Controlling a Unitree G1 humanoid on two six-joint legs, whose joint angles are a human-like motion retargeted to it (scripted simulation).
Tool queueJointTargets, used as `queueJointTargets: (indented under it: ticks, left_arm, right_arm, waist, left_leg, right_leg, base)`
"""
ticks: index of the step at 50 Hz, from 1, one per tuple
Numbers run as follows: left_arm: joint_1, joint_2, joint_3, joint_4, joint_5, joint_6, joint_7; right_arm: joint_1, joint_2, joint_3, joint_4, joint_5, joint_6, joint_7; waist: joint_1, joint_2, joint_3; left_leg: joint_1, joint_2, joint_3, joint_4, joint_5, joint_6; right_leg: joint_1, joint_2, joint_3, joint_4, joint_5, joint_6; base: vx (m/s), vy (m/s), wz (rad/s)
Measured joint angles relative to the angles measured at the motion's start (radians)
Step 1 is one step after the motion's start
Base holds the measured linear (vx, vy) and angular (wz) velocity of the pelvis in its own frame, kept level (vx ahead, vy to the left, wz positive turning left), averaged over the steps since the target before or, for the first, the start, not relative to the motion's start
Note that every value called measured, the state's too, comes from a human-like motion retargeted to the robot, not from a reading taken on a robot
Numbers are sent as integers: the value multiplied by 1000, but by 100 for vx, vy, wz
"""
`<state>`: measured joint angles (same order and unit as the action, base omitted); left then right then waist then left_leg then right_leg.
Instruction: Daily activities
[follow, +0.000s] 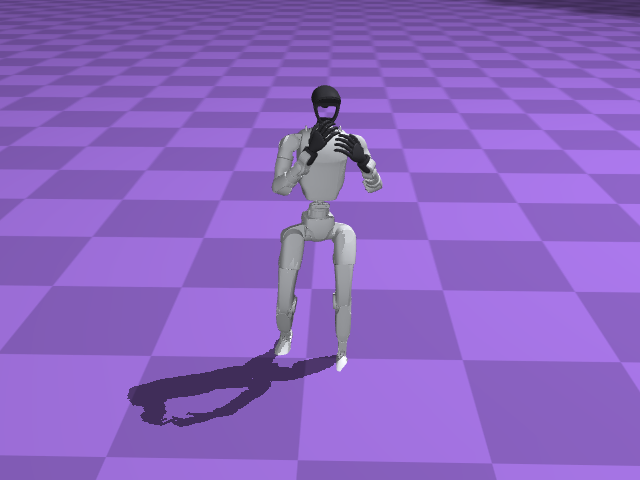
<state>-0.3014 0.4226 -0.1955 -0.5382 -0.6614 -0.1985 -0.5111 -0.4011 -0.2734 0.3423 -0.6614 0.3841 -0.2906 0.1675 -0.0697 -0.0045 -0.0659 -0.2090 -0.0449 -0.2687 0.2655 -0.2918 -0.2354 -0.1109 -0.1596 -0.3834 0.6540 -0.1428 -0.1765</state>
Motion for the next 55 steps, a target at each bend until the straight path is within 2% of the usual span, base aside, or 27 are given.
queueJointTargets:
  ticks: [15,26,35,44,48,55]
  left_arm:
    - [-26,45,39,-29,-93,-58,95]
    - [-80,64,62,-9,-89,-128,261]
    - [-33,56,84,5,90,-153,435]
    - [-28,103,72,22,455,-126,596]
    - [-66,120,22,12,643,-121,700]
    - [-244,101,-114,-16,915,-130,925]
  right_arm:
    - [-20,-15,-4,-35,-6,-30,-129]
    - [-109,6,14,-46,24,-61,-249]
    - [-103,36,-3,-39,-44,-87,-377]
    - [-93,-14,-2,-34,-221,-80,-433]
    - [-121,-46,-12,-43,-339,-89,-470]
    - [-199,-93,-27,-13,-545,-105,-576]
  waist:
    - [28,18,-33]
    - [60,10,7]
    - [87,1,81]
    - [110,-6,176]
    - [106,-19,243]
    - [106,-59,397]
  left_leg:
    - [17,-2,-34,67,-31,-7]
    - [12,-7,-38,130,-58,-10]
    - [-12,-16,-28,187,-71,-16]
    - [-69,-12,-12,194,-69,-13]
    - [-126,-8,7,197,-67,-8]
    - [-307,-39,43,283,-57,-22]
  right_leg:
    - [73,23,-26,-21,13,-8]
    - [94,30,-21,-1,7,-14]
    - [92,27,-21,15,-5,-16]
    - [34,24,-22,31,-17,-12]
    - [-47,10,-13,80,-19,-13]
    - [-269,-32,40,209,-22,5]
  base:
    - [0,0,0]
    - [0,0,0]
    - [0,0,0]
    - [-7,4,3]
    - [-14,8,0]
    - [-16,6,12]
